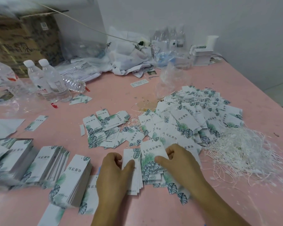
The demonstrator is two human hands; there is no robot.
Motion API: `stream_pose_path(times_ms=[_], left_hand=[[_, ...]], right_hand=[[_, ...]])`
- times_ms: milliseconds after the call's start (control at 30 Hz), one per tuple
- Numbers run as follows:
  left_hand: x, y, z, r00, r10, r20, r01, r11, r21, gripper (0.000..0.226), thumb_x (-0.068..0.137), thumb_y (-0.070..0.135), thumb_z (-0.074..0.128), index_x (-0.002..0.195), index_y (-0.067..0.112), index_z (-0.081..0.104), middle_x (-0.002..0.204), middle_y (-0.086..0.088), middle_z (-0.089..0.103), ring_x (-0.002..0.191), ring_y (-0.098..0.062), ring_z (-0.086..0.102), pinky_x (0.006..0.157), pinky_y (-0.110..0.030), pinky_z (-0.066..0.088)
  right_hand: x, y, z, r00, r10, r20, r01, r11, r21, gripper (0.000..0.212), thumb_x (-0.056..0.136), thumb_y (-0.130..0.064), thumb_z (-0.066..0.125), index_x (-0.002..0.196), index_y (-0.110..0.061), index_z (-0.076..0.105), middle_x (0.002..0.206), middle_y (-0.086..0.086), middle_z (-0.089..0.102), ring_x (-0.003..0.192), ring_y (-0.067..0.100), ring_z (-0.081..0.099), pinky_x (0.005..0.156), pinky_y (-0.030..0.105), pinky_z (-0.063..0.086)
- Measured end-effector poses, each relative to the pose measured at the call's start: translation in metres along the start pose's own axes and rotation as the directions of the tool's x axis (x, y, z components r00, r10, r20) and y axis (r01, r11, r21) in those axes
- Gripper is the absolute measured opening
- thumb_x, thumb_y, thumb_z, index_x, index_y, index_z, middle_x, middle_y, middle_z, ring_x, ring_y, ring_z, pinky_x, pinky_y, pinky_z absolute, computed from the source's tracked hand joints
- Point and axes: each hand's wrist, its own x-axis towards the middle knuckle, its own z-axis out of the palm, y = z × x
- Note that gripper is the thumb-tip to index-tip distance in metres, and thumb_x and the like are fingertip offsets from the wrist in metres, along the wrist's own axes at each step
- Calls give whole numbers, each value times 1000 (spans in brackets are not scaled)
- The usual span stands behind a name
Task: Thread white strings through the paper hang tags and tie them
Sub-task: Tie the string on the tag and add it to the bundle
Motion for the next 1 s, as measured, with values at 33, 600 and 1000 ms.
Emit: stream_pose_path(times_ms=[33, 600, 1000], left_hand=[[0, 0, 0, 1000, -5, 7, 5, 1000, 9, 28, 74, 42, 74, 84, 30, 50, 76, 9, 60, 71, -8, 58, 59, -29, 43], [2, 4, -9, 999, 5, 52, 0, 994, -110, 24, 78, 24, 80, 85, 27, 58, 68, 4, 56, 57, -13, 54, 50, -30, 43], [-16, 29, -9, 936, 23, 350, 267, 601, -753, 21, 80, 33, 63, 95, 23, 73, 81, -14, 76, 61, -23, 71, 48, -34, 56]], right_hand=[[2, 2, -1, 1000, 14, 15, -15, 997, 82, 30, 80, -56, 68, 78, -30, 53, 66, -11, 56, 56, 0, 50, 52, 22, 37], [-13, 17, -34, 998, 8, -55, 31, 748, 663, 12, 96, -21, 59, 91, -18, 69, 57, 0, 48, 49, 19, 36, 45, 26, 34], [-46, 13, -16, 991, -119, 59, 28, 622, 782, 38, 89, -18, 60, 116, -44, 54, 109, 2, 74, 96, 24, 72, 74, 32, 59]])
